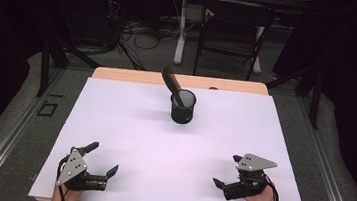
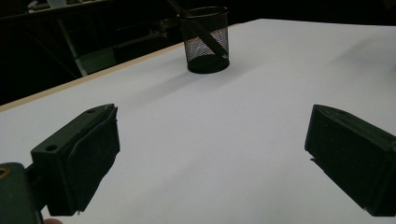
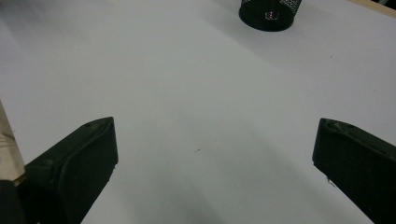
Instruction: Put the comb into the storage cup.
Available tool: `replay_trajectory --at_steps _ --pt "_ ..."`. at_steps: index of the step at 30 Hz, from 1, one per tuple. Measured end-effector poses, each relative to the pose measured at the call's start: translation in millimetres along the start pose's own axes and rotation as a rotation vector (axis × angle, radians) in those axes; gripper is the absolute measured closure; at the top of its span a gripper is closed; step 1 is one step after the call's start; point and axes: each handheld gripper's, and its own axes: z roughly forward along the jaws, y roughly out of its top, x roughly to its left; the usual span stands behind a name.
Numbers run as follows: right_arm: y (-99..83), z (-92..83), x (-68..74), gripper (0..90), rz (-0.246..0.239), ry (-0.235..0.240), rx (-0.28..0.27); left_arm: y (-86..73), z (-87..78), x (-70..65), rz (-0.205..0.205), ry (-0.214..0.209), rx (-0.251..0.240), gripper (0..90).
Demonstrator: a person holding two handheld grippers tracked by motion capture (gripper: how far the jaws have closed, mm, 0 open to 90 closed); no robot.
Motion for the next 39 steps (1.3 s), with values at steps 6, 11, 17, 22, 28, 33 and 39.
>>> replay_trajectory --at_steps 6,11,17,22,28,33,39 --pt "-7.1 -5.0 2.0 0.0 0.000 -0.016 -0.001 -0.1 -0.1 0.0 0.000 0.001 0.000 3.3" --pt "-12.1 -8.3 4.4 0.0 -0.008 -0.035 -0.005 -0.1 0.1 -0.1 0.000 0.001 0.001 3.3" --pt "-18.3 -11.7 5.5 0.0 -0.012 -0.056 -0.020 -0.3 0.2 -0.3 0.000 0.001 0.005 3.3" --pt "-23.2 -12.3 8.0 0.0 -0.005 -0.065 -0.019 -0.3 0.2 -0.4 0.001 0.001 0.004 3.3" --pt "-27.2 -13.5 9.5 0.0 -0.001 -0.063 -0.027 -0.2 0.0 -0.3 0.001 0.001 0.003 3.3" --pt "-28.5 -14.2 10.6 0.0 -0.002 -0.065 -0.033 -0.2 -0.2 -0.4 0.001 0.000 0.003 3.3" --pt "-29.0 -15.6 10.8 0.0 0.001 -0.063 -0.045 -0.1 -0.2 -0.5 0.003 0.000 0.005 3.3"
